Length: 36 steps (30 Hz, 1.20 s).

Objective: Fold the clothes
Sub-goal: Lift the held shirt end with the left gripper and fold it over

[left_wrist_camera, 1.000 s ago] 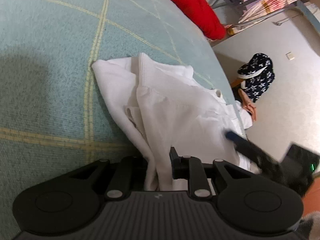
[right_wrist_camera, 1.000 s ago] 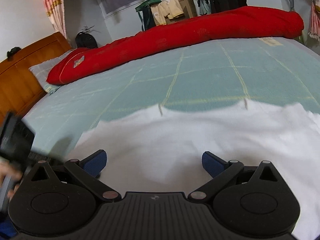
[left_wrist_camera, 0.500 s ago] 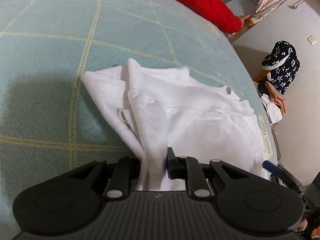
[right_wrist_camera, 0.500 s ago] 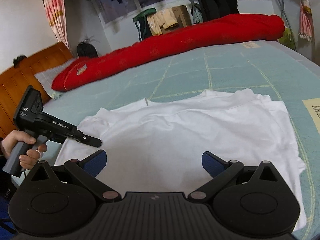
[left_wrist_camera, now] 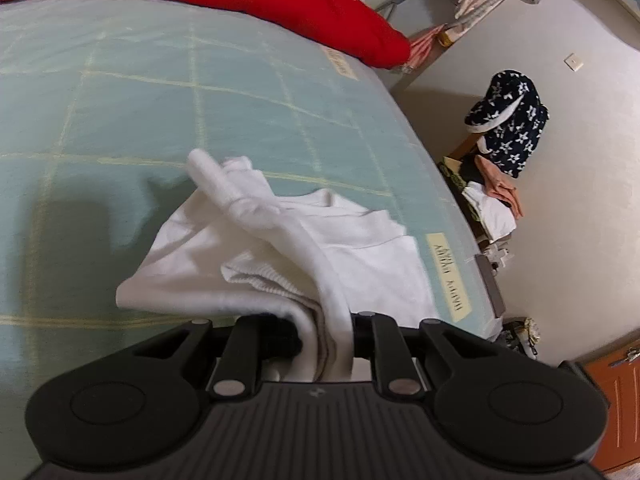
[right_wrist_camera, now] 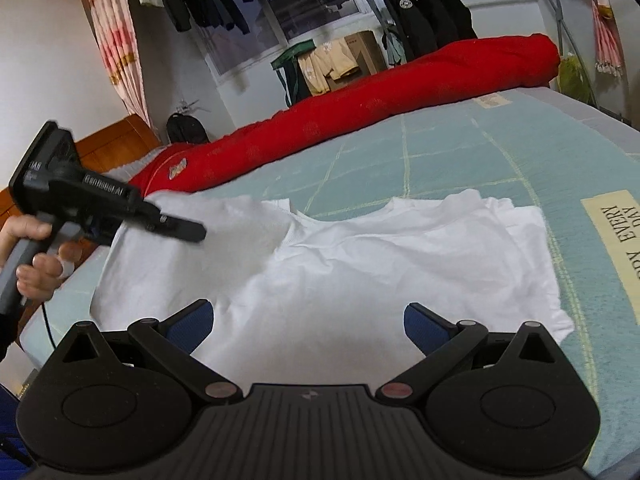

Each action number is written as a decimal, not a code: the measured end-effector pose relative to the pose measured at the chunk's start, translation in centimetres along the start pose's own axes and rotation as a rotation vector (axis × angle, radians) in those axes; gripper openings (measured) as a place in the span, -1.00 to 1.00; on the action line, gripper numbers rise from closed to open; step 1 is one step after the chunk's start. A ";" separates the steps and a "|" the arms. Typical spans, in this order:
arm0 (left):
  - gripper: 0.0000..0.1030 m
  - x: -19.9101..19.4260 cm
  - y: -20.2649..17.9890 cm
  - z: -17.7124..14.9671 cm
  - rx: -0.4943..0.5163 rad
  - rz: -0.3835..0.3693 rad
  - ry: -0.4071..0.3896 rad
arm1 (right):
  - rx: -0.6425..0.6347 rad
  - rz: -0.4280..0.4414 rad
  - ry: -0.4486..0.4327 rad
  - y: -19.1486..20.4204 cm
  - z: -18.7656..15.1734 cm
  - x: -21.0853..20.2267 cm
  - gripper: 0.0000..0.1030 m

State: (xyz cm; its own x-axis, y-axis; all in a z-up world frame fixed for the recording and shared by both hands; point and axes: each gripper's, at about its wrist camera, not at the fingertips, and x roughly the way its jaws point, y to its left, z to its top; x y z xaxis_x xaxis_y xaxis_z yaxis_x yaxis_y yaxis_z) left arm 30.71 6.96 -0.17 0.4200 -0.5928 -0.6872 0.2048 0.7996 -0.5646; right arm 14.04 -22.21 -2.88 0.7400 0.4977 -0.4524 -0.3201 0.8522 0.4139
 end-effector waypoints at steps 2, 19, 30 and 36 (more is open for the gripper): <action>-0.71 0.6 -1.3 0.3 0.000 -0.011 0.008 | -0.002 -0.002 -0.016 -0.5 -0.1 -0.9 1.00; -0.70 9.0 -9.8 1.3 0.015 -0.023 0.092 | 0.091 -0.130 -0.142 -7.1 -0.7 -7.5 1.00; -0.70 13.8 -12.2 0.2 0.071 0.050 0.154 | 0.119 -0.179 -0.169 -9.2 -1.0 -8.9 1.00; -0.69 14.3 -14.2 -0.1 0.160 0.085 0.146 | 0.129 -0.187 -0.170 -9.8 -1.3 -9.1 1.00</action>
State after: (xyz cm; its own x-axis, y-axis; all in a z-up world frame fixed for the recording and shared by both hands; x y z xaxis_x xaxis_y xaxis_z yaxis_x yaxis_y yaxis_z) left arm 33.76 -12.84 -2.02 0.3113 -0.5214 -0.7945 0.3167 0.8452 -0.4305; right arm 9.70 -34.88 -3.82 0.8714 0.2898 -0.3958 -0.0985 0.8938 0.4374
